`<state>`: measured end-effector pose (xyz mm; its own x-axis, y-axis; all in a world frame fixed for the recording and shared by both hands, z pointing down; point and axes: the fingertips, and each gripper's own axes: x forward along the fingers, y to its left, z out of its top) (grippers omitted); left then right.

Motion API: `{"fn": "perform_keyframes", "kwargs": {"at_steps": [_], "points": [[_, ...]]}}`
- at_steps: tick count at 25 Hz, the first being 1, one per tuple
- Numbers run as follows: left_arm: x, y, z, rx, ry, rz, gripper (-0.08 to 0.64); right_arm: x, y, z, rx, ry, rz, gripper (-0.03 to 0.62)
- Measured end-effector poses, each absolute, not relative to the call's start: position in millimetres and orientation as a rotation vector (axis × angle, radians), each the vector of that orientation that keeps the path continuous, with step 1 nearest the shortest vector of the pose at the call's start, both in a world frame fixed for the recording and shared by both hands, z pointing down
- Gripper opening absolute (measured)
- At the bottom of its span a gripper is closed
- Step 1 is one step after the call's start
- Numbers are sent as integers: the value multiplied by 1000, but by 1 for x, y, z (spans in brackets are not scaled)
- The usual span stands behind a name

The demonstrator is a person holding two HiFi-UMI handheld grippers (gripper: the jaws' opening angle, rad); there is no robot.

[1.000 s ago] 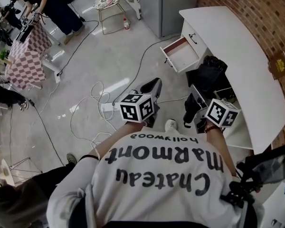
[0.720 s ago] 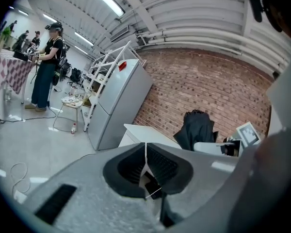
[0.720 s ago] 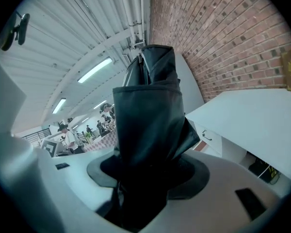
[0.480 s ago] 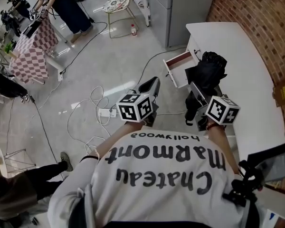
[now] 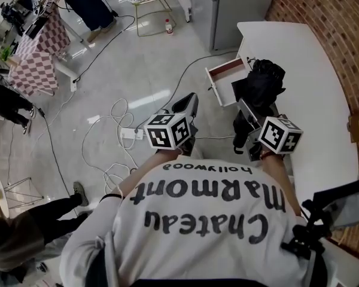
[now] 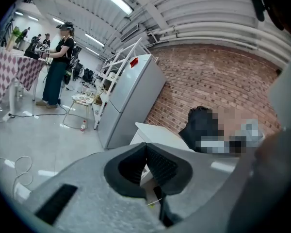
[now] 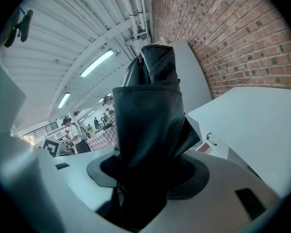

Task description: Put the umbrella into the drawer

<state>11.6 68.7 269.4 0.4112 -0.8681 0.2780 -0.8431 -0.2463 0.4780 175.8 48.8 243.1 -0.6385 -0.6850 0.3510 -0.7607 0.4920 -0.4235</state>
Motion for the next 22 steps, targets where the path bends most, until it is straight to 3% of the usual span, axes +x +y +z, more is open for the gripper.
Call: {"fn": "perform_keyframes", "kwargs": {"at_steps": [9,22], "points": [[3,26,296,2082,-1393,-24,15,161,11,271,1262,-2529,897,239],[-5,-126,340,2063,-1243,75,15,131,-126,312,1274,-2389,954,239]]}}
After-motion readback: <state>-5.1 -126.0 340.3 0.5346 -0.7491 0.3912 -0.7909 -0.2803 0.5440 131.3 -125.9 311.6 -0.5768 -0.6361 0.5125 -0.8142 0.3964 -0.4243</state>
